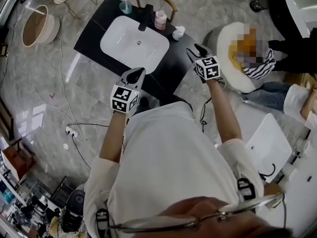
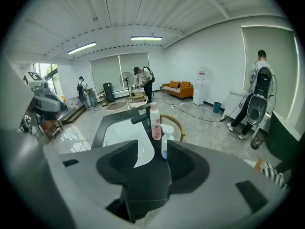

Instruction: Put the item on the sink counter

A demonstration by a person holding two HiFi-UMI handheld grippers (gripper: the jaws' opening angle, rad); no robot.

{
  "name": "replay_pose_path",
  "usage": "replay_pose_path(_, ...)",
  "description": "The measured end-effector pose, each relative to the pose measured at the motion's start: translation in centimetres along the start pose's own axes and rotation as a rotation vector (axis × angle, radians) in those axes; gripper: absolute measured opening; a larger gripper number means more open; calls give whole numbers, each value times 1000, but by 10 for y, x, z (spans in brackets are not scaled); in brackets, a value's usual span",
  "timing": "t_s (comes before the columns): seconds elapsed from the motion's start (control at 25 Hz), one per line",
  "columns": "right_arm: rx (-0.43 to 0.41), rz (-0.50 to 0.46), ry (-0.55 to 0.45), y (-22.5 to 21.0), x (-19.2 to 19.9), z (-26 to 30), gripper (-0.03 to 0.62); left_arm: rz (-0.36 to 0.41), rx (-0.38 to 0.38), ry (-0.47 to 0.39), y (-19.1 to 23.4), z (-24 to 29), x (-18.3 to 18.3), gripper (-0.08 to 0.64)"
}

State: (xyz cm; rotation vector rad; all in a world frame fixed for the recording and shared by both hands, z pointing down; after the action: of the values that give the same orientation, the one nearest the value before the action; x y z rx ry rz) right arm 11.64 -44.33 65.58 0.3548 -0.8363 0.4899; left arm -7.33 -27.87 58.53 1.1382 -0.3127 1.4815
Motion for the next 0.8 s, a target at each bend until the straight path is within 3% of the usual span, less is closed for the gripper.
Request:
replay_pose_path(0.44, 113, 60, -67, 83, -27, -76, 118, 35, 128, 4, 3, -51, 16, 5)
replay_pose_path(0.68, 175, 113, -109, 124, -25, -115, 39, 35, 200, 14, -1, -71, 29, 5)
replay_pose_path(0.8, 202, 147, -136, 139, -21, -135, 30, 41, 230, 5, -8, -79, 30, 5)
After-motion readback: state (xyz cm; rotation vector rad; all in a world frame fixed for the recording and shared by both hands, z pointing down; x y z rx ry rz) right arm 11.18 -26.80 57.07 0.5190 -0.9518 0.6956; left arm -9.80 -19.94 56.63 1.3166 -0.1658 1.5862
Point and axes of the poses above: the fingertips, and each gripper's own axes: z forward along the fingers, y to its left, x out of its underside, the point moved 1 cm from there along -z, backward along the fingers, and after that the axes turned 13 degrees about -z, right-handed, at the moved point
